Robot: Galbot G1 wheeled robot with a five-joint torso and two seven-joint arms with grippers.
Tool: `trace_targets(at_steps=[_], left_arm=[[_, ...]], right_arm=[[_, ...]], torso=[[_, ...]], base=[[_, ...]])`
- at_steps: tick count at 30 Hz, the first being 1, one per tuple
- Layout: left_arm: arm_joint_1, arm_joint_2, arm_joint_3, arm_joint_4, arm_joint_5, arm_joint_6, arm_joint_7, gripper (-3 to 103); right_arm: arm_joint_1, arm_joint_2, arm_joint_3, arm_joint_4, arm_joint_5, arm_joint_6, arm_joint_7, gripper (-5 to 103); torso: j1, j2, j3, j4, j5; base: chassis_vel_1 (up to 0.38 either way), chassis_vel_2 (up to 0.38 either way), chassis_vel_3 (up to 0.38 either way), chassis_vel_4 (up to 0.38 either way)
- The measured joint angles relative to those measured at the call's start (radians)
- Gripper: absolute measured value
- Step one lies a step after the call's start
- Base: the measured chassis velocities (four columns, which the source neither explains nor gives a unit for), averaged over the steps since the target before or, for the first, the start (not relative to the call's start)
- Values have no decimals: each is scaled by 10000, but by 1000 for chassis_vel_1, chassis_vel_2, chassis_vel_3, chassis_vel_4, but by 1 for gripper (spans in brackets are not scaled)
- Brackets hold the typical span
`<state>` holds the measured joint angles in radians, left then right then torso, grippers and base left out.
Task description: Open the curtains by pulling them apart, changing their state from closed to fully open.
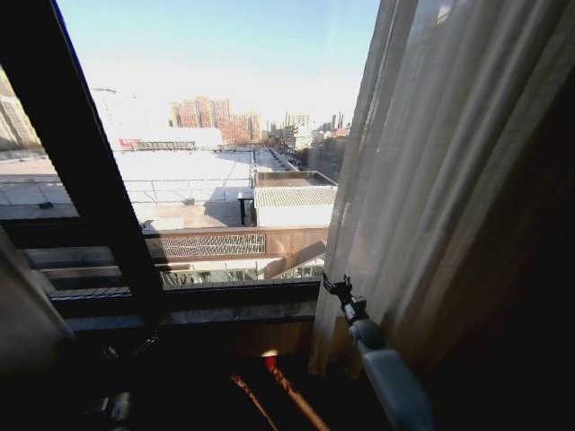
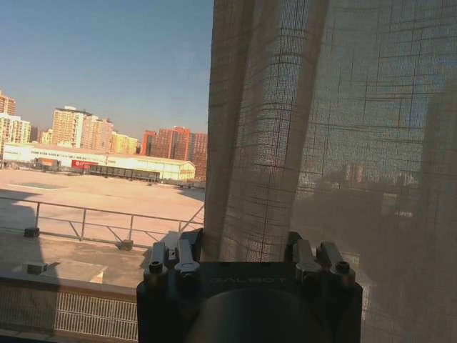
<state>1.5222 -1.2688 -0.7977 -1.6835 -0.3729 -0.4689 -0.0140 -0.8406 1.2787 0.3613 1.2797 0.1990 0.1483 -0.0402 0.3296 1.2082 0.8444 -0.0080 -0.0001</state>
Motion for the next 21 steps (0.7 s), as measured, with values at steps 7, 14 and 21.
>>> trace_targets(at_steps=[7, 14, 21], left_arm=[[0, 0, 0, 0, 0, 0, 0, 100], [0, 0, 0, 0, 0, 0, 0, 100], [0, 0, 0, 0, 0, 0, 0, 100]], right_arm=[[-29, 6, 54, -73, 446, 279, -386, 37], [-38, 59, 149, -171, 815, 592, -625, 10], [-145, 48, 167, -70, 958, 547, -739, 0]], torso=[[0, -1, 0, 0, 1], [0, 0, 0, 1, 0], [0, 0, 0, 1, 0]], base=[[0, 0, 0, 0], [0, 0, 0, 0], [0, 0, 0, 0]])
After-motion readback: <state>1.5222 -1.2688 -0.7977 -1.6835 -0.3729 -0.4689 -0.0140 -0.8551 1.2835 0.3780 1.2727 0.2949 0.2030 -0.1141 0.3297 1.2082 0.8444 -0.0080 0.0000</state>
